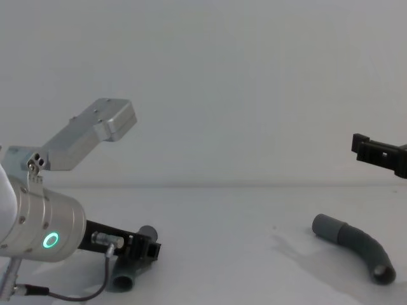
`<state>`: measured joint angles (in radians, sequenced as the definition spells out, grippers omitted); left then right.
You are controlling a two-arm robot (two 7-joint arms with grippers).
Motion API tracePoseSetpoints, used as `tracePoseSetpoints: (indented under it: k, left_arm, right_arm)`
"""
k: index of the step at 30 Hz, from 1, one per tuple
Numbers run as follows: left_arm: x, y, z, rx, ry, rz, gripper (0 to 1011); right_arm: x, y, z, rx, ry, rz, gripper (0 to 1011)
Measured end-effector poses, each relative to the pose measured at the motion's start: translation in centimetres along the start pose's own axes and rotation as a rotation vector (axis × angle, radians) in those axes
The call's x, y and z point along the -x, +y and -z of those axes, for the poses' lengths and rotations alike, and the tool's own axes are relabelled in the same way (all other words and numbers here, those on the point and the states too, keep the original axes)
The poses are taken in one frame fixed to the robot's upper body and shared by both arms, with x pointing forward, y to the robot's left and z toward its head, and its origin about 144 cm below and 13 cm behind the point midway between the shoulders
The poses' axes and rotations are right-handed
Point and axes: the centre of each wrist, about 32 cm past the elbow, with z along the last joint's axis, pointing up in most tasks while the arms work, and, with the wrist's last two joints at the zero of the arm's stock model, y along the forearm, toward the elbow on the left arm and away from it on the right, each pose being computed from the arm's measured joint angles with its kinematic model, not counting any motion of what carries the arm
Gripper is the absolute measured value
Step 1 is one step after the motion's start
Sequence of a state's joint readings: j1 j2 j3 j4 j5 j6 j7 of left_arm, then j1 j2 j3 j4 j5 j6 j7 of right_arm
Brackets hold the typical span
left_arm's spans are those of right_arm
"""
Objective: Use both hands to pick up one end of the pipe from the table, align the ends, and insert them.
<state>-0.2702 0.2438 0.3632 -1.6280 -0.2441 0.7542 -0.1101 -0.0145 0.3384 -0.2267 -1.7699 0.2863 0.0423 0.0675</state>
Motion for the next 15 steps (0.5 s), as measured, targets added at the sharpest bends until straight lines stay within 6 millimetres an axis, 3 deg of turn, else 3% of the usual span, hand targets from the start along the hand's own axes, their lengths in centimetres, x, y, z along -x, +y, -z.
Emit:
tracePoseSetpoints:
  k: [15]
  left_arm:
    - [0.0,0.0,0.0,-0.001,0.0,-0.001,370]
  right_arm:
    - [0.2,0.2,-1.3,0.138,-0.039,-0.083,1001]
